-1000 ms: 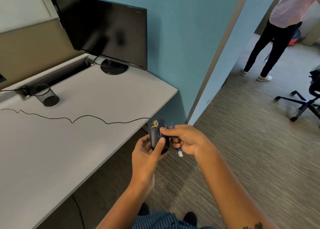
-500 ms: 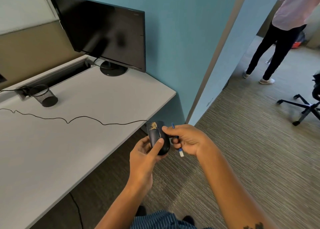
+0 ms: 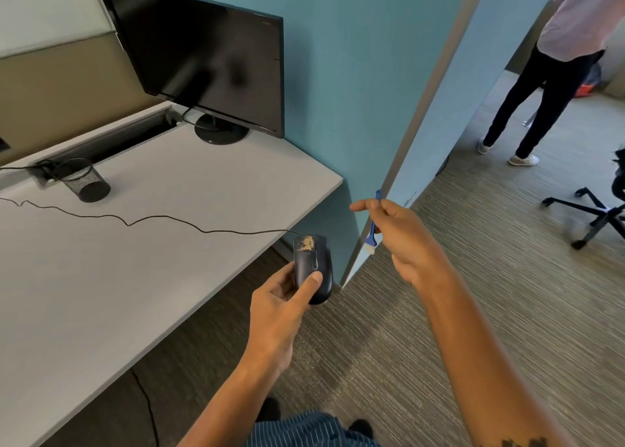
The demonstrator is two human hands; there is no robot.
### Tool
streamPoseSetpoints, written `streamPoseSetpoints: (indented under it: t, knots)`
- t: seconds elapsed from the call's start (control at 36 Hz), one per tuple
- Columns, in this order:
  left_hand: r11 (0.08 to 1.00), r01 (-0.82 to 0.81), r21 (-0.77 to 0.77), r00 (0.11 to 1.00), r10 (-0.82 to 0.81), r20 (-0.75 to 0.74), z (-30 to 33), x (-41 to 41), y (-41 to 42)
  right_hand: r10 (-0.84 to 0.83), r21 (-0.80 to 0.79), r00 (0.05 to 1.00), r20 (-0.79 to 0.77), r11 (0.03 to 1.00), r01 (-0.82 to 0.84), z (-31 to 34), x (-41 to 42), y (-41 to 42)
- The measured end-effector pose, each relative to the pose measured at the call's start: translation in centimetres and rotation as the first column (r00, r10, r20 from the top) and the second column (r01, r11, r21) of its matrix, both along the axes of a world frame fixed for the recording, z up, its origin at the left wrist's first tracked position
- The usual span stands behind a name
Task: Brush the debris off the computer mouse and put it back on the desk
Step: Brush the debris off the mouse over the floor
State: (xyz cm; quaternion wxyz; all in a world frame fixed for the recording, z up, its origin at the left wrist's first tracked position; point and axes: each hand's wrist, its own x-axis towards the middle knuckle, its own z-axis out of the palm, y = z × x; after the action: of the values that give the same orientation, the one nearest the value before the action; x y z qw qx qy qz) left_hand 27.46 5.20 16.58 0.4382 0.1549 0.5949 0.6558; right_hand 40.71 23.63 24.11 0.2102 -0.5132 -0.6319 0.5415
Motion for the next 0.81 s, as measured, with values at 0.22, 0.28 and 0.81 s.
streamPoseSetpoints:
  t: [0.22, 0.28, 0.81]
  knots:
    - [0.997, 0.077, 0.002, 0.997, -0.077, -0.007, 0.0, 0.4, 0.3, 0.013, 0.204, 0.982, -0.189, 0.979, 0.027, 1.2, -0.1, -0.2]
    - [0.995, 0.097, -0.001, 0.995, -0.097, -0.008, -0.1, 0.4, 0.3, 0.009, 0.232, 0.978, -0.206, 0.972, 0.040, 1.4, -0.3, -0.4]
    - [0.991, 0.133, 0.000, 0.991, -0.133, -0.026, -1.1, -1.8, 1.0, 0.184, 0.286, 0.968, -0.173, 0.950, -0.130, 0.6, -5.3, -1.4]
